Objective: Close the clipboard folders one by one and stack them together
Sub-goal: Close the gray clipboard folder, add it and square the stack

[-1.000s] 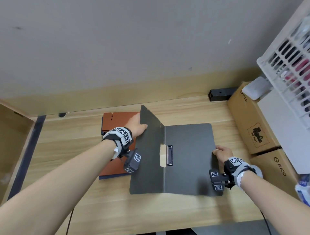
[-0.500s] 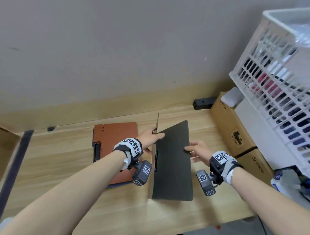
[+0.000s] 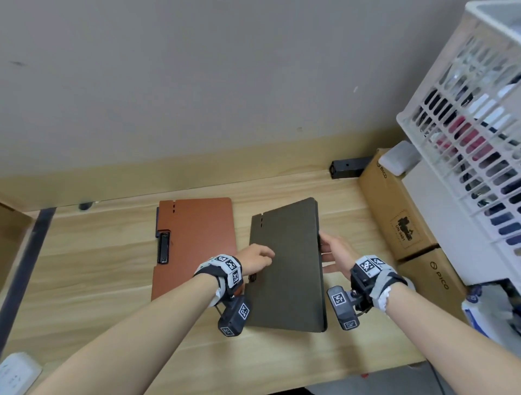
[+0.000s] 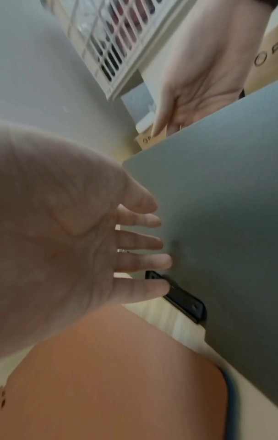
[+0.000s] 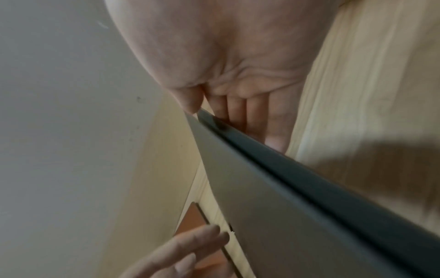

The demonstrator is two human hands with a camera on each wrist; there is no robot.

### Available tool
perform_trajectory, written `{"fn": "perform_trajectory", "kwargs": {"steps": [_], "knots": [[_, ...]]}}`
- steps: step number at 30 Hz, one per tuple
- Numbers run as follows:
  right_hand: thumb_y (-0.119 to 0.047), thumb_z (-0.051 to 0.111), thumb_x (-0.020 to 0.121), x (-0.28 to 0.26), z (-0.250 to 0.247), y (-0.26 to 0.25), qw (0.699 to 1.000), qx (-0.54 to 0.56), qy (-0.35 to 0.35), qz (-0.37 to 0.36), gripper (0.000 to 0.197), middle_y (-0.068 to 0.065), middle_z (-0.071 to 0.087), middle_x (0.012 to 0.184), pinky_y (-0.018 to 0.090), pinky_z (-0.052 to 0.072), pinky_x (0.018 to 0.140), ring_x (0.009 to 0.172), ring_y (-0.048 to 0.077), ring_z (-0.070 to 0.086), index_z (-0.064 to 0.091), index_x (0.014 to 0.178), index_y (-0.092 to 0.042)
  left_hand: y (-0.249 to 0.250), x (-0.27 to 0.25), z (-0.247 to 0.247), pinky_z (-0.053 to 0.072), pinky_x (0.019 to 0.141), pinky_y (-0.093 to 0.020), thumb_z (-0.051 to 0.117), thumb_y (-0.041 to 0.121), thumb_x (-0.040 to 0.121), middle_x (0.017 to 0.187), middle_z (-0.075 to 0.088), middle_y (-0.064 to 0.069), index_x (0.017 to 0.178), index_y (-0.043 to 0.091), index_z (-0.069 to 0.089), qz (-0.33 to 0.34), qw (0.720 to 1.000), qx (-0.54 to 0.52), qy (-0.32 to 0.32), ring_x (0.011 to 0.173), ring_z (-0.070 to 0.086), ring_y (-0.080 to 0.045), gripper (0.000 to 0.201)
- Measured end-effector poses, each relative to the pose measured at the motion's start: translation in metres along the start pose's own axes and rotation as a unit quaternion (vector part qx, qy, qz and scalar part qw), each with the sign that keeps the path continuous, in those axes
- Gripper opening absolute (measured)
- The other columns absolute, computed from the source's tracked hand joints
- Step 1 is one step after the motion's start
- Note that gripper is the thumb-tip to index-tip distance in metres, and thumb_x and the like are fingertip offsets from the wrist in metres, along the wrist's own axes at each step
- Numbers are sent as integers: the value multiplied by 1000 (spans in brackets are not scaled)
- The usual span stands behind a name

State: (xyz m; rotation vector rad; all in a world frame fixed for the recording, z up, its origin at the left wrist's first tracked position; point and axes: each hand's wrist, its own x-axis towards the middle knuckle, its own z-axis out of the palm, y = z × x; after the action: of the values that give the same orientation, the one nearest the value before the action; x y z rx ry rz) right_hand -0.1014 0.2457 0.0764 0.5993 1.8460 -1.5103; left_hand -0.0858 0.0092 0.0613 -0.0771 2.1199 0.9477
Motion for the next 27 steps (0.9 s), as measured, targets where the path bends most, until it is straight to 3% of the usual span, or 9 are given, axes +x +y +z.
{"fn": "perform_trajectory", "kwargs": {"steps": [3, 6, 8, 11, 13, 18, 20, 24, 27], "knots": [[-27, 54, 94, 4, -7, 10, 1000, -22, 4, -3, 24, 10, 73, 104, 42, 57, 81, 91, 26, 68, 68, 100, -8, -21, 8, 9, 40, 99, -28, 49, 12, 94, 126, 59, -6, 119, 13, 63, -53, 998, -5, 40, 119, 55, -23, 28], [3, 44, 92, 10, -8, 19, 998, -56, 37, -16, 19, 16, 67, 97, 29, 51, 60, 78, 20, 63, 62, 95, -4, -41, 14, 15, 38, 74, -29, 48, 9, 92, 94, 53, -10, 82, 21, 55, -97, 993, -11, 61, 85, 52, -25, 17], [6, 43, 91, 18, -9, 26, 995, -75, 54, -19, 22, 13, 64, 90, 29, 51, 59, 75, 20, 61, 61, 90, -6, -51, 17, 18, 44, 75, -33, 49, 12, 93, 93, 55, -8, 101, 15, 56, -127, 989, -23, 78, 88, 56, -29, 11], [3, 49, 85, 33, -15, 38, 992, -94, 77, -39, 22, 17, 68, 91, 47, 55, 78, 86, 32, 66, 63, 78, -12, -61, 24, 21, 45, 99, -41, 52, 15, 94, 125, 58, -14, 137, 4, 46, -152, 983, -52, 94, 115, 58, -32, 44], [-1, 51, 84, 43, -21, 43, 990, -98, 87, -51, 21, 16, 72, 96, 46, 53, 86, 93, 33, 68, 63, 75, -17, -61, 25, 19, 45, 99, -39, 53, 21, 96, 137, 54, -16, 144, 4, 38, -163, 977, -94, 96, 124, 54, -33, 54], [4, 45, 91, 36, -12, 16, 992, -59, 78, -81, 29, 12, 68, 94, 29, 49, 72, 81, 21, 63, 60, 83, -19, -61, 21, 3, 55, 60, -24, 54, 10, 96, 95, 67, -12, 96, 6, 64, -116, 953, -262, 97, 67, 67, -13, 11], [5, 44, 92, 44, 1, 4, 990, -61, 71, -105, 31, 14, 68, 101, 28, 50, 75, 89, 23, 63, 60, 86, -20, -70, 17, -8, 56, 75, -34, 60, 17, 93, 97, 69, -15, 96, 2, 65, -100, 948, -278, 120, 77, 69, -20, 16], [5, 49, 91, 70, 51, -14, 987, -54, 62, -140, 30, 15, 67, 117, 47, 49, 98, 106, 30, 64, 62, 115, -7, -140, 36, -26, 44, 105, -52, 67, 54, 66, 133, 59, -19, 131, 2, 53, -112, 927, -290, 209, 119, 60, -33, 84], [12, 55, 85, 76, 103, -36, 988, -61, 38, -136, 40, 12, 65, 112, 37, 49, 95, 101, 26, 62, 56, 123, 0, -123, -20, -65, 37, 112, -37, 65, 26, 90, 140, 53, -16, 139, -1, 47, -115, 915, -280, 268, 129, 52, -29, 58]]}}
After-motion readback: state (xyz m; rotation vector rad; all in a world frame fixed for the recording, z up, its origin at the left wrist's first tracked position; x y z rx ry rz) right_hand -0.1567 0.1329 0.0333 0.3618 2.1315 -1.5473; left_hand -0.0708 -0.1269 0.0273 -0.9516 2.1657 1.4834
